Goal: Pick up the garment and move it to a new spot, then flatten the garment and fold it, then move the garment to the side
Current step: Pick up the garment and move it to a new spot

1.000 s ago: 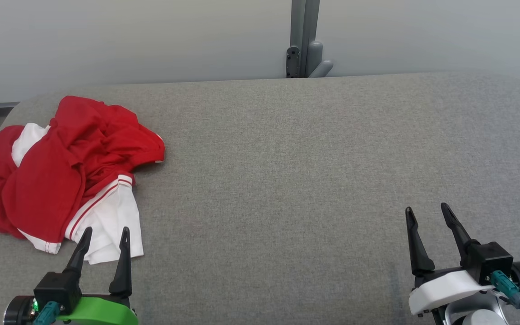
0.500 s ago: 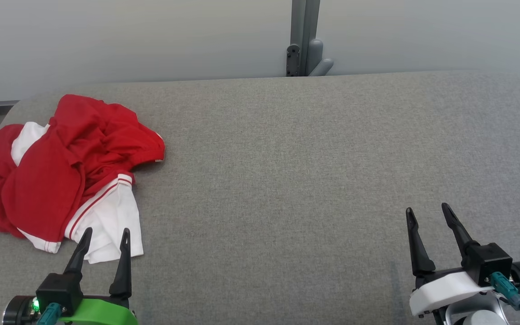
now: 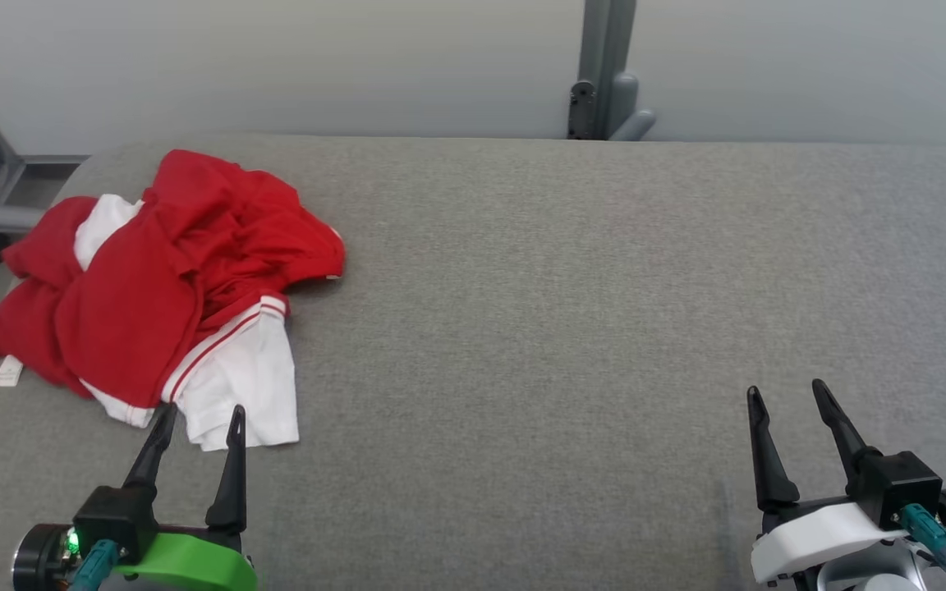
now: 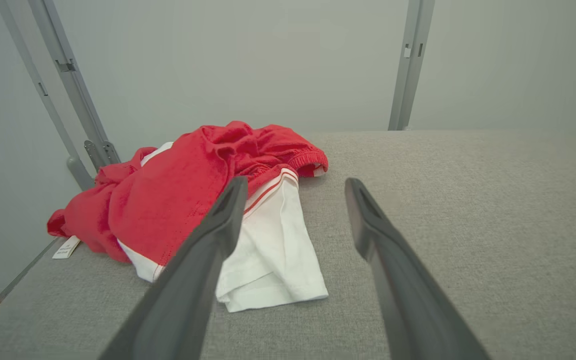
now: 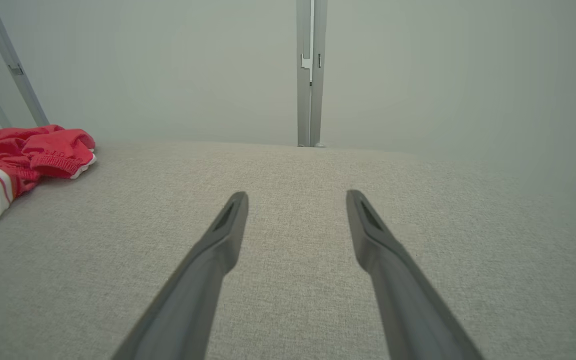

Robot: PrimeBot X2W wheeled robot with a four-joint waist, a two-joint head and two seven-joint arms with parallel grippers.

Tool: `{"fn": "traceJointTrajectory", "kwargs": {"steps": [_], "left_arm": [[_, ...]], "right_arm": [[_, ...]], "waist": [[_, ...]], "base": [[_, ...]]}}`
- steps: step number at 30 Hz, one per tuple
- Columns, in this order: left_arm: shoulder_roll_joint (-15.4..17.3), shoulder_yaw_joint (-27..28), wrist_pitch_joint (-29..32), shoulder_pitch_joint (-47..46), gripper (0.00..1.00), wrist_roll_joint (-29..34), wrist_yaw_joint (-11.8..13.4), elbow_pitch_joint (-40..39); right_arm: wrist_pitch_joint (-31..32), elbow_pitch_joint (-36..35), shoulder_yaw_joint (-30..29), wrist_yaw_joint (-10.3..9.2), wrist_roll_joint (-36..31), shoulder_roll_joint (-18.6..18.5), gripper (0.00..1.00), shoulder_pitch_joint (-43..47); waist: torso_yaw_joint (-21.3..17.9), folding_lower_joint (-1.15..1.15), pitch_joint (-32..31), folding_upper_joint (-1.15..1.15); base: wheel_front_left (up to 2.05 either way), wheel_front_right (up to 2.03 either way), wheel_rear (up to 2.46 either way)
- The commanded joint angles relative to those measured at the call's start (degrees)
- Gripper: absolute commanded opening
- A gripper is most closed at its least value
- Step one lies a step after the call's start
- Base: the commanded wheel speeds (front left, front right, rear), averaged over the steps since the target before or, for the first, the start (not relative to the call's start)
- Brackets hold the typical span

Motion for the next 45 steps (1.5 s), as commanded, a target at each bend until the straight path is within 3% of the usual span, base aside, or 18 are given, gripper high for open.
{"fn": "traceJointTrajectory", "kwargs": {"steps": [1, 9, 15, 26, 33, 39, 45], "left_arm": [[0.5, 0.1, -0.2, -0.2, 1.0, 0.0, 0.0, 0.1], [1.1, 0.4, -0.1, 1.6, 1.0, -0.2, 0.0, 0.9], [0.9, 2.4, -0.1, 3.0, 1.0, -1.0, 0.0, 0.6], [-0.6, 3.1, -0.1, -0.2, 1.0, -3.6, 0.0, 1.2], [0.6, -4.0, 0.5, -15.8, 1.0, -10.8, 0.0, 9.7], [2.9, -9.9, 7.2, -32.0, 1.0, -21.1, 0.0, 15.7], [6.0, -11.6, 17.6, -43.7, 1.0, -30.4, 0.0, 20.7]], "right_arm": [[-0.2, -0.1, 0.3, 0.0, 0.3, -0.2, 1.0, 0.5], [-0.2, 0.4, 2.6, -0.01, 0.5, -0.2, 1.0, -0.6], [-0.2, 0.6, 4.7, -0.01, 1.2, -0.2, 1.0, -1.8], [-0.2, -0.3, 4.2, -0.01, -0.4, -0.2, 1.0, -3.3], [-0.2, -2.3, 3.9, -0.01, -4.1, -1.8, 1.0, -8.6], [-0.2, -3.4, 5.0, -0.01, -5.3, -3.9, 1.0, -13.4], [-0.2, -4.5, 5.1, -0.01, -5.1, -4.2, 1.0, -16.4]], "waist": [[5.5, 0.0, -0.5, 0.0], [17.7, 0.0, -1.3, 0.0], [21.1, 0.0, -1.0, 0.0], [18.2, 0.0, 4.2, 0.0], [15.4, 0.0, 16.1, 0.0], [12.4, 0.0, 25.0, 0.0], [9.0, 0.0, 30.4, 0.0]], "base": [[0.0, 0.0, 0.0], [0.0, 0.0, 0.0], [0.0, 0.0, 0.0], [0.0, 0.0, 0.0], [0.0, 0.0, 0.0], [0.0, 0.0, 0.0], [0.0, 0.0, 0.0]]}}
